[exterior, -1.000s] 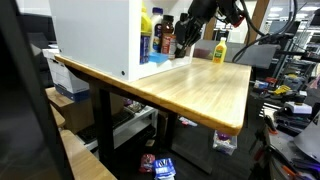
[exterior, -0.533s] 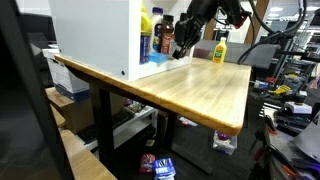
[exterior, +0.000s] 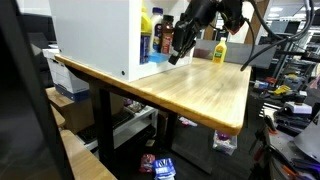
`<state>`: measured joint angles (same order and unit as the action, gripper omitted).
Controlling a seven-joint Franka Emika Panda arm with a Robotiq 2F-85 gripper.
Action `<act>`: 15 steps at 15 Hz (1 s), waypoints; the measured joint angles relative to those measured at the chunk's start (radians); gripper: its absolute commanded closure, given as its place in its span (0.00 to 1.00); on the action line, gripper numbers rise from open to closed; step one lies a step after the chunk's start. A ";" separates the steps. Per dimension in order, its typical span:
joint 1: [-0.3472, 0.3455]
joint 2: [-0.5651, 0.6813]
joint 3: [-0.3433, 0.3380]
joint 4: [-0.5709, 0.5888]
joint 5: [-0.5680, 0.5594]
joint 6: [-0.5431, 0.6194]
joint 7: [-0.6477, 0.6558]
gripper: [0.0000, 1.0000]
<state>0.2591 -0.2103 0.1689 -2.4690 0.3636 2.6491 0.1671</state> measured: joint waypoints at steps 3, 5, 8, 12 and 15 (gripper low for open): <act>0.011 0.018 -0.004 0.001 0.025 0.038 -0.077 1.00; 0.008 0.026 -0.004 0.002 0.011 0.043 -0.091 1.00; -0.017 0.032 -0.001 0.002 -0.088 0.043 -0.064 1.00; -0.027 0.032 0.002 0.003 -0.138 0.044 -0.059 1.00; -0.025 0.032 0.008 0.004 -0.140 0.051 -0.060 1.00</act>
<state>0.2343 -0.1784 0.1766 -2.4651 0.2237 2.7005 0.1076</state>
